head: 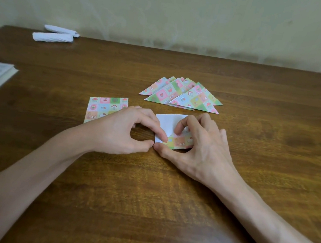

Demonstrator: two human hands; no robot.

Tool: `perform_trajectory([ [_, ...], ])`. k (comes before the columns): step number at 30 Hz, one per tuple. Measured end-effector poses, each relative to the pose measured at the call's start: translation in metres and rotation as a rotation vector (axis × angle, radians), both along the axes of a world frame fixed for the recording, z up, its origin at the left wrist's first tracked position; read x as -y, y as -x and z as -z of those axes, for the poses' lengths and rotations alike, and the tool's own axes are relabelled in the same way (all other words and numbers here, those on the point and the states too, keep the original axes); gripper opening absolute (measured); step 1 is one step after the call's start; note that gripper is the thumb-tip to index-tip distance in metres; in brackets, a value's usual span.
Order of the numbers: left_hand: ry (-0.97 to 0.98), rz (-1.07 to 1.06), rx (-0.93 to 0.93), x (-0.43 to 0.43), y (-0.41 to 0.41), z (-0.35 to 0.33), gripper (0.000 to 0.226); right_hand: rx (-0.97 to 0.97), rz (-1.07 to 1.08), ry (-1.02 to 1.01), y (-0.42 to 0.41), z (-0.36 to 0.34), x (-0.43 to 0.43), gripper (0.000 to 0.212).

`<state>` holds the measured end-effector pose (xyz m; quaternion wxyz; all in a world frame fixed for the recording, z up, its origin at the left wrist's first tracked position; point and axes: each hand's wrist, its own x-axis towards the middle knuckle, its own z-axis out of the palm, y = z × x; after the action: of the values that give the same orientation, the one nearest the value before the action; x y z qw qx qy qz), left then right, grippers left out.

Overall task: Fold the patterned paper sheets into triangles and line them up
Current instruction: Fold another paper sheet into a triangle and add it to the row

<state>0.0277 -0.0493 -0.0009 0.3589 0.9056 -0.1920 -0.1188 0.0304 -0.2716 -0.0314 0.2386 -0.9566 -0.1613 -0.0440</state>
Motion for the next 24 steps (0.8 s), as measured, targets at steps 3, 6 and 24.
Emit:
perform_trajectory([
  [3, -0.003, -0.004, -0.003, 0.001, 0.001, -0.001, 0.037, -0.002, 0.018, 0.025, 0.002, -0.001, -0.003, 0.062],
  [6, 0.001, -0.001, 0.001, 0.001, 0.001, -0.001, 0.038, -0.021, 0.003, 0.010, 0.001, -0.004, -0.002, 0.062],
  [24, -0.034, -0.084, 0.023, 0.008, 0.002, 0.002, 0.017, -0.188, -0.097, -0.090, -0.009, -0.016, 0.017, 0.045],
])
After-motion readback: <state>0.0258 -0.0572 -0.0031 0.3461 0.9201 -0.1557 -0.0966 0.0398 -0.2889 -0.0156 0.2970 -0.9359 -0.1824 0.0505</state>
